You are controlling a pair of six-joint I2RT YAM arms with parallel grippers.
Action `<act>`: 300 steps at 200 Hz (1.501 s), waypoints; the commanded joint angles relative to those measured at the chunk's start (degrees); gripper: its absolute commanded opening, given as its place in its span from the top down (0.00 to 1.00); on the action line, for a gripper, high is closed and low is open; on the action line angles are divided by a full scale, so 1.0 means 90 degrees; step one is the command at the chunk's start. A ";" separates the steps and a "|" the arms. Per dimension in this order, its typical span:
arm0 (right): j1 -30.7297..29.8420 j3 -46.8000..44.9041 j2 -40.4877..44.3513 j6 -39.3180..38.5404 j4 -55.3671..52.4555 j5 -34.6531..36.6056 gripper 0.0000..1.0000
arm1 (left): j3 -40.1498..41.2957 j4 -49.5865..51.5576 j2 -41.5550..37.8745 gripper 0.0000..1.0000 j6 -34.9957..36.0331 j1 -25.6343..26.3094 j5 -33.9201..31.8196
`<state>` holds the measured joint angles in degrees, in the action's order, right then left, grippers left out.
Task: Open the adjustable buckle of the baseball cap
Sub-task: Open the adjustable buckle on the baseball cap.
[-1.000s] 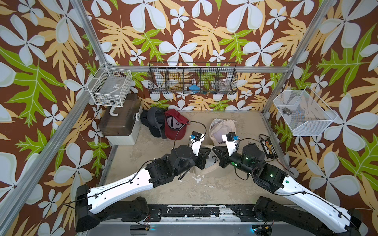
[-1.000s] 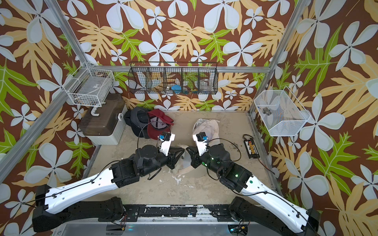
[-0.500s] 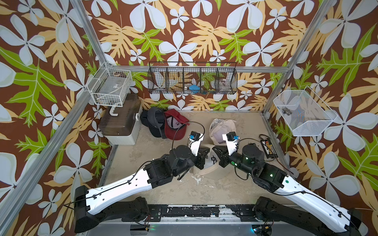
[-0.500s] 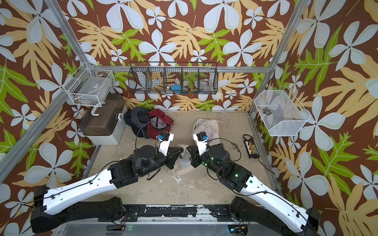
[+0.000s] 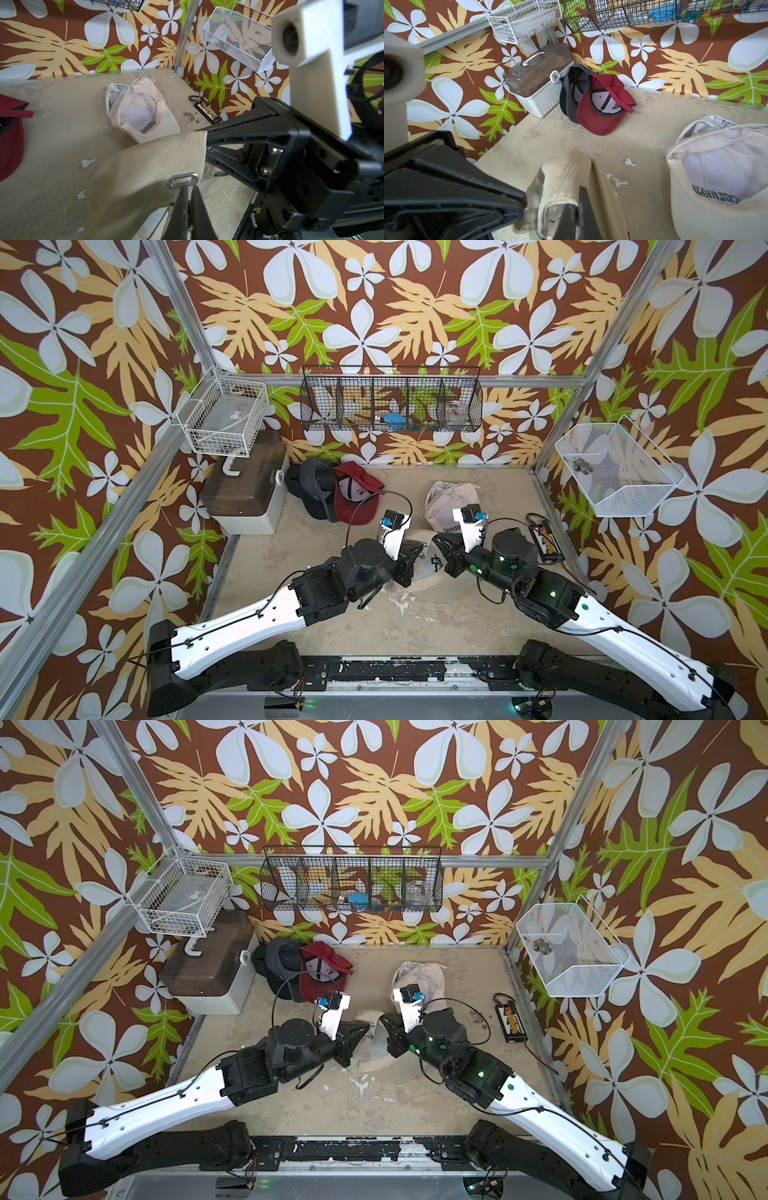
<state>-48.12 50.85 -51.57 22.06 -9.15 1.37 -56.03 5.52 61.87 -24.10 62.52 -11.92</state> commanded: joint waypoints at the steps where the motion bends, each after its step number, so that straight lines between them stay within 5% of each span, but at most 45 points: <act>1: -0.0008 0.0087 0.0007 0.0053 0.0196 0.0022 1.00 | 0.0033 -0.0115 -0.0010 0.95 -0.0020 0.0014 -0.0034; 300: -0.0005 0.0449 0.0318 0.0126 0.0106 0.0045 1.00 | 0.0834 -0.0408 0.0018 0.96 -0.0356 0.0104 0.0025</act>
<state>-48.03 54.33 -48.95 23.35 -11.44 1.43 -48.95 1.15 61.82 -26.87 63.40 -11.75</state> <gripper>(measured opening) 0.051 0.069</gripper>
